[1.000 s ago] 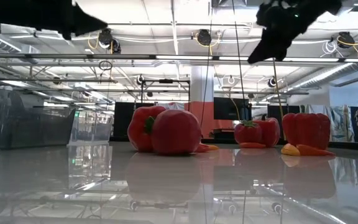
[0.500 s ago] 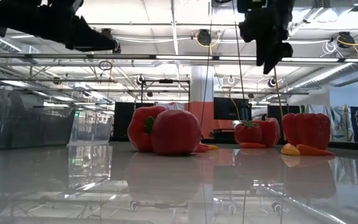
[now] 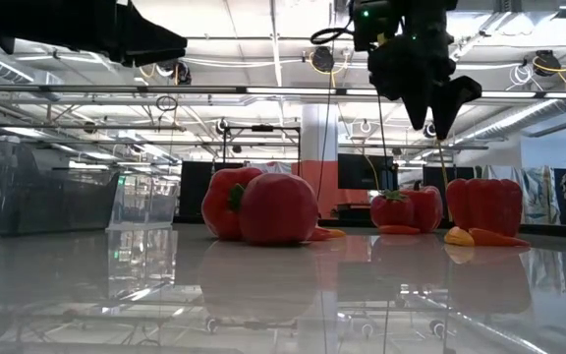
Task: Sort produce into baskets
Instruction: Put the middle right red bell pepper into the transparent bin
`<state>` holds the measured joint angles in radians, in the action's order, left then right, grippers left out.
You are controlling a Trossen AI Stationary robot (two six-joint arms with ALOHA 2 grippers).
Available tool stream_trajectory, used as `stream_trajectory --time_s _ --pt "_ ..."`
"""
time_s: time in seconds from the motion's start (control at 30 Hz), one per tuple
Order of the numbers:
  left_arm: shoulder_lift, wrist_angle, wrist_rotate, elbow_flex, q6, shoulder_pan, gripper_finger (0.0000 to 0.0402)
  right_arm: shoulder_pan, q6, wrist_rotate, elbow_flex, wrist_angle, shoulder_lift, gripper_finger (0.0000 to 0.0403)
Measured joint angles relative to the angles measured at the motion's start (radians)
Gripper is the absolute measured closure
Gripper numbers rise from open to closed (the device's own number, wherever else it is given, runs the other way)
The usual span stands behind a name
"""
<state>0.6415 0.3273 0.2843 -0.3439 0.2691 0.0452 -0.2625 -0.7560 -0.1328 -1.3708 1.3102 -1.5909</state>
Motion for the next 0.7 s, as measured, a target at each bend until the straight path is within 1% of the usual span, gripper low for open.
stream_trajectory --time_s 0.1,0.2,0.5,0.6,0.7 --pt "0.000 0.000 0.000 0.000 0.000 0.000 0.0092 0.024 -0.006 0.034 0.000 0.004 -0.019 0.0163" --pt "0.000 -0.005 0.000 0.000 0.000 0.000 0.0092 0.053 0.023 0.059 0.000 0.004 -0.032 0.0166" --pt "0.000 -0.008 -0.001 0.000 0.001 0.000 0.0092 0.132 0.093 0.063 0.000 -0.063 -0.045 0.0167" --pt "0.000 -0.008 -0.001 0.000 0.001 0.000 0.0092 0.135 0.104 0.058 0.000 -0.064 -0.045 0.0161" --pt "0.000 -0.008 -0.002 0.000 0.002 0.000 0.0092 0.131 0.092 0.057 0.000 -0.045 -0.045 0.0143"
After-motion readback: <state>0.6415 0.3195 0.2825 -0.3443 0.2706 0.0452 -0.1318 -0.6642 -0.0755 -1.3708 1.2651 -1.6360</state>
